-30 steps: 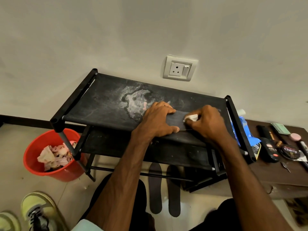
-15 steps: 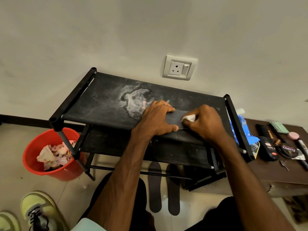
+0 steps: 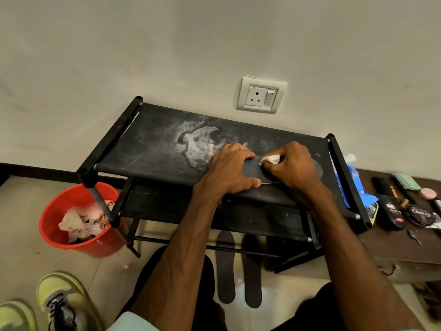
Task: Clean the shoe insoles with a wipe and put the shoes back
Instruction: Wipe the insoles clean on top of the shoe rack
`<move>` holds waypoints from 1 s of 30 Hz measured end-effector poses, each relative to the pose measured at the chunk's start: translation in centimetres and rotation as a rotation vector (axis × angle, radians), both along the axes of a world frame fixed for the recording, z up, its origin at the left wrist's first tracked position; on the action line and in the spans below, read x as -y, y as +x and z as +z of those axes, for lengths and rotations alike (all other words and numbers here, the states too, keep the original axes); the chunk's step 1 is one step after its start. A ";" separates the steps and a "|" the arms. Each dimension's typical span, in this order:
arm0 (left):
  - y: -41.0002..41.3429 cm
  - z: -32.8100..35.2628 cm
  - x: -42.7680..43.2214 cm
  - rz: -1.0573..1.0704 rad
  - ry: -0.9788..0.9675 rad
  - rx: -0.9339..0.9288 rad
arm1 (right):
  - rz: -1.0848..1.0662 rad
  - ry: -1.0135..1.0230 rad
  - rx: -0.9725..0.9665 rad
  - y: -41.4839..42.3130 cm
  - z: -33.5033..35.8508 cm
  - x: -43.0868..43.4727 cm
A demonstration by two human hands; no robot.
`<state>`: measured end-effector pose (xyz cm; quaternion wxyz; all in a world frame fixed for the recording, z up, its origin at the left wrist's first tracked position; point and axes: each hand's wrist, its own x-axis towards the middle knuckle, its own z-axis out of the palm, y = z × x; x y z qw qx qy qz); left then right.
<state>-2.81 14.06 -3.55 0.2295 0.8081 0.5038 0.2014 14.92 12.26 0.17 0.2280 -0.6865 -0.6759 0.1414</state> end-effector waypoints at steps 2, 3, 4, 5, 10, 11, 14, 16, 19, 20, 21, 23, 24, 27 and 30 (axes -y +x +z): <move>-0.2 0.2 0.0 -0.004 -0.023 0.019 | 0.164 -0.023 0.011 -1.7 -0.2 0.3; -0.3 0.4 0.1 -0.004 -0.044 0.049 | 0.224 -0.052 -0.007 -2.2 -0.3 0.5; -0.3 0.5 0.2 -0.004 -0.068 0.081 | 0.226 -0.066 -0.030 -2.2 -0.2 0.3; -0.4 0.6 0.3 -0.003 -0.089 0.107 | 0.181 -0.054 -0.047 -1.8 -0.1 -0.2; -1.0 0.8 0.4 0.006 -0.154 0.181 | 0.148 -0.001 -0.044 -2.0 -0.4 -0.5; -1.0 0.9 0.4 0.005 -0.168 0.192 | 0.235 -0.026 -0.065 -2.7 -0.6 -0.2; -0.9 1.0 0.5 -0.005 -0.186 0.214 | 0.159 -0.021 -0.093 -1.9 -0.6 -1.2; -0.8 1.0 0.7 -0.006 -0.190 0.224 | 0.013 0.034 -0.072 -0.7 -0.7 -1.7; -1.3 1.1 0.8 -0.015 -0.198 0.230 | 0.093 0.021 -0.091 -0.6 -0.9 -1.2; -1.5 1.2 0.7 -0.024 -0.203 0.231 | 0.138 0.007 -0.118 -0.6 -0.8 -1.0; -1.8 1.3 0.7 -0.038 -0.204 0.222 | 0.151 0.004 -0.138 -0.4 -0.7 -0.7; -2.4 1.7 0.7 -0.066 -0.180 0.184 | 0.084 0.036 -0.129 0.5 -0.3 -0.5; -2.8 1.8 0.7 -0.070 -0.163 0.165 | 0.042 0.051 -0.107 1.0 -0.2 -0.3; -4.2 2.3 0.6 -0.035 -0.131 0.130 | -0.031 0.022 -0.028 2.0 0.0 0.3; -5.3 2.1 0.6 -0.011 -0.147 0.111 | -0.035 -0.020 0.060 1.7 -0.1 0.8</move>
